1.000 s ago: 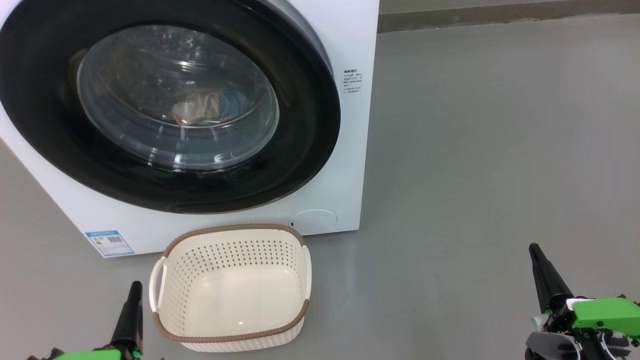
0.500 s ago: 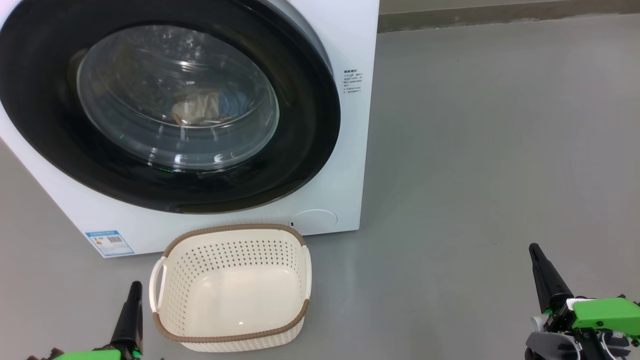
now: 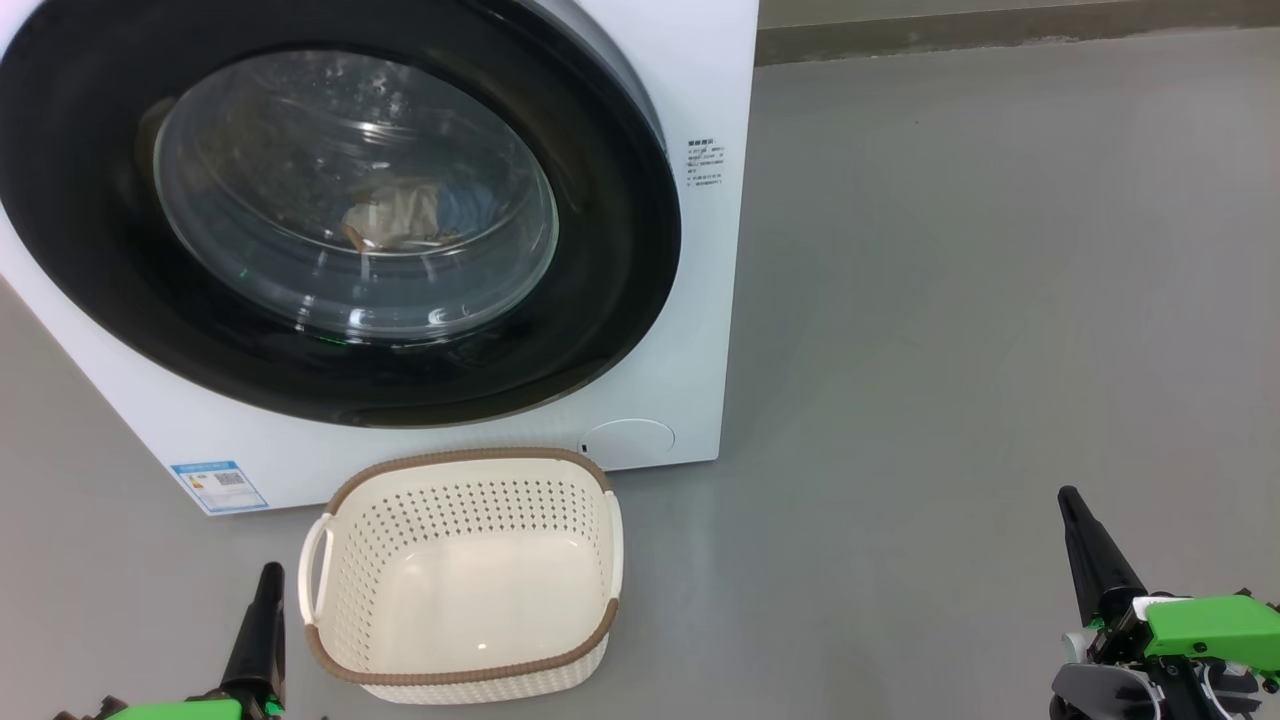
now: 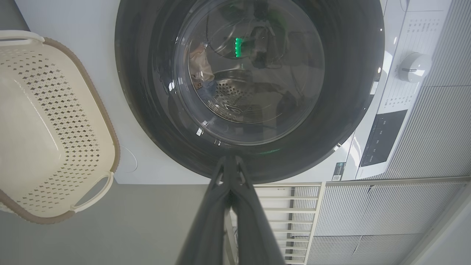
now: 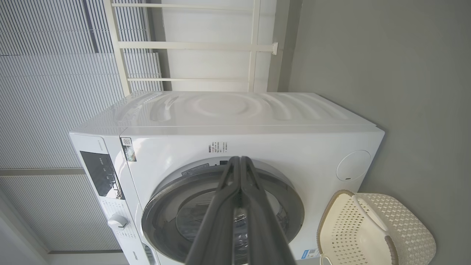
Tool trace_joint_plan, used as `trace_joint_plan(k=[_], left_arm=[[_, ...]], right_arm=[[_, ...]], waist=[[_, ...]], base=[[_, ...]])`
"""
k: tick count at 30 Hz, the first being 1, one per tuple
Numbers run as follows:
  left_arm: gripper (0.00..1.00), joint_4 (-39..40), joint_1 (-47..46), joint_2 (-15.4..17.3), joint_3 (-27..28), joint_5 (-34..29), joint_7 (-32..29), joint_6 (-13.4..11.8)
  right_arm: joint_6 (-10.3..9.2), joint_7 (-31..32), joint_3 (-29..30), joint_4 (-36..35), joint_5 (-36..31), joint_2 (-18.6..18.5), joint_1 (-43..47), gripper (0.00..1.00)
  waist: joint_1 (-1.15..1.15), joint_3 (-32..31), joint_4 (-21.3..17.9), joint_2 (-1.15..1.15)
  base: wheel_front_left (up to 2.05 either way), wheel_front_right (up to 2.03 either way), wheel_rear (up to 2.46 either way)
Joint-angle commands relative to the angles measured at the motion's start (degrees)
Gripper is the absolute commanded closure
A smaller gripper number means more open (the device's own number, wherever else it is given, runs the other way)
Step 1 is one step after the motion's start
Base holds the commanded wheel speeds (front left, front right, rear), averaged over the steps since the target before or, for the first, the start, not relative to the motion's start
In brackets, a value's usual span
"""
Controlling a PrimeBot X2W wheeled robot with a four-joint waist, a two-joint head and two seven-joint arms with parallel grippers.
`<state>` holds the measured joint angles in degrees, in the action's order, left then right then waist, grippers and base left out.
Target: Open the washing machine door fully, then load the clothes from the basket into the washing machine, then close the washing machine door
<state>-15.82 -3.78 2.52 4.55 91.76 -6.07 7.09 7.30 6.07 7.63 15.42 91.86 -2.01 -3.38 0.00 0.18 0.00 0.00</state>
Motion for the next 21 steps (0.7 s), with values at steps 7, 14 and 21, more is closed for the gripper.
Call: trace_joint_plan(k=[7, 14, 21], left_arm=[[1.00, 1.8, -2.4, 0.4, 1.9, 0.4, -0.4, 0.4], [1.00, 1.8, -2.4, 0.4, 1.9, 0.4, -0.4, 0.4], [1.00, 1.8, -2.4, 0.4, 2.0, 0.4, -0.4, 0.4]], right_arm=[[0.19, 0.4, -1.1, -1.4, 0.3, -0.9, -2.8, 1.00], [0.19, 0.4, -1.1, -1.4, 0.3, -0.9, -2.8, 1.00], [0.19, 0.4, -1.1, -1.4, 0.3, -0.9, -2.8, 1.00]], waist=[[0.00, 0.0, 0.0, 0.00], [0.00, 0.0, 0.0, 0.00], [0.00, 0.0, 0.0, 0.00]], base=[[0.00, 0.00, 0.00], [0.00, 0.00, 0.00], [0.00, 0.00, 0.00]])
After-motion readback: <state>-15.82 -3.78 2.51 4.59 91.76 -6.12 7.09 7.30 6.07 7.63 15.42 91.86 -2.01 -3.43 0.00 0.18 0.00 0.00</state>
